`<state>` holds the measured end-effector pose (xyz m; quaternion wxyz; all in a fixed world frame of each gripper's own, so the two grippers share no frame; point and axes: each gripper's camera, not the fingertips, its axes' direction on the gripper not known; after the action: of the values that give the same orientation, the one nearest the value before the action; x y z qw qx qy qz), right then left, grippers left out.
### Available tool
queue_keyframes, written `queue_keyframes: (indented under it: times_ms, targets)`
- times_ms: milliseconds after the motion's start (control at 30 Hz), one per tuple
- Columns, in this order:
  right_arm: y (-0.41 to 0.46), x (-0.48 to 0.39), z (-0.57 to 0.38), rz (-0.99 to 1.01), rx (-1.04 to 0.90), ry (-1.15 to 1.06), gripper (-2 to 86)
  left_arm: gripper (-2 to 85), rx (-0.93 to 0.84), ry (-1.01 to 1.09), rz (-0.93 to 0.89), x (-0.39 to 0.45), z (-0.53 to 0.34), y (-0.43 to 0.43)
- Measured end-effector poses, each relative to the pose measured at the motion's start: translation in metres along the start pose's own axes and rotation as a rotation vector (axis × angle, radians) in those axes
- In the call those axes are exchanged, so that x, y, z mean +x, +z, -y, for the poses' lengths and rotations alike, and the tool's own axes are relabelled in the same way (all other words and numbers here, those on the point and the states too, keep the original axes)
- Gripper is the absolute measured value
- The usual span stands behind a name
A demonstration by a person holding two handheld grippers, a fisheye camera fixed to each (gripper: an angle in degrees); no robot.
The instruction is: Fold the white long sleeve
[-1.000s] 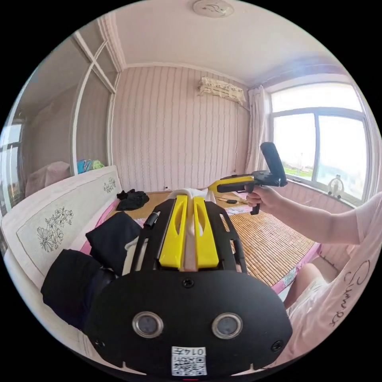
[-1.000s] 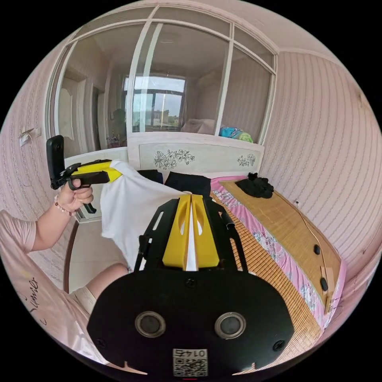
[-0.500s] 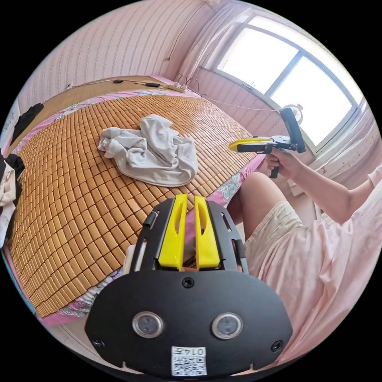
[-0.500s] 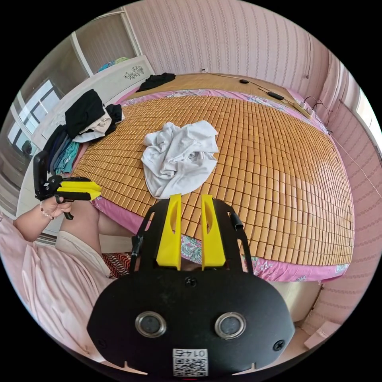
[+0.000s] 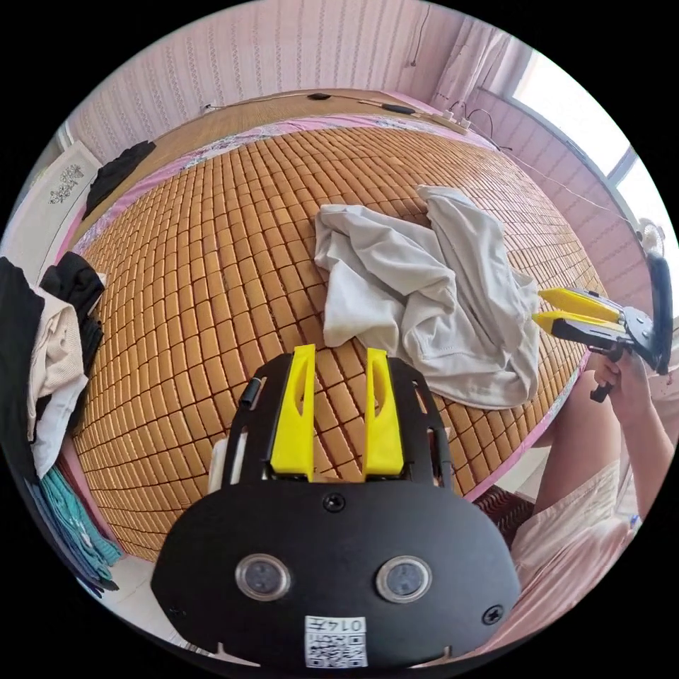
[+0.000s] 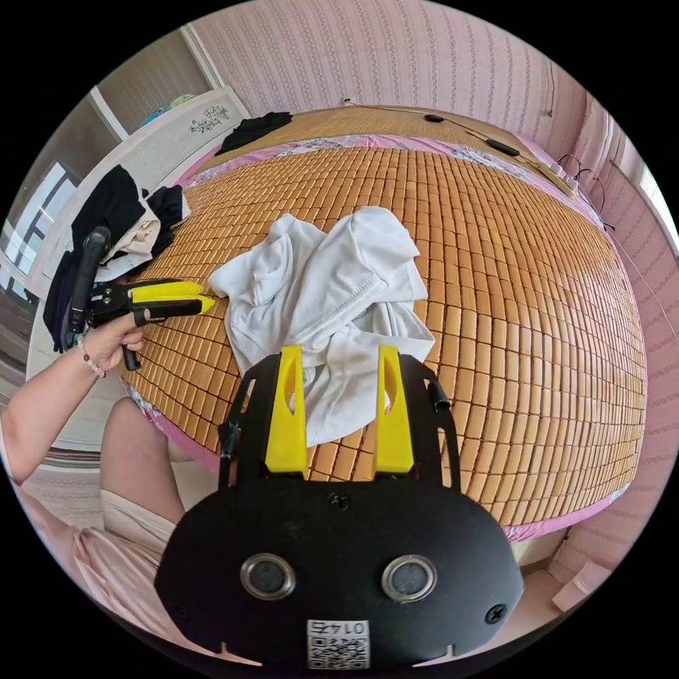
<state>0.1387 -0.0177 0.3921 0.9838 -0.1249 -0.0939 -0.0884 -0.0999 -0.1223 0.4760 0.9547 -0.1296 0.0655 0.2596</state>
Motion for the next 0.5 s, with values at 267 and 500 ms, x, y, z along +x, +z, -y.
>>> queue_keyframes:
  times_ms: [267,500]
  targets:
    - [0.012,0.014,0.007,-0.127,-0.098,-0.044,1.8,-0.2,-0.030,0.110,0.044,0.017,0.027,0.016]
    - [-0.043,0.055,-0.026,-0.078,-0.022,0.032,0.2,-0.6,-0.008,0.138,0.067,0.015,0.018,-0.009]
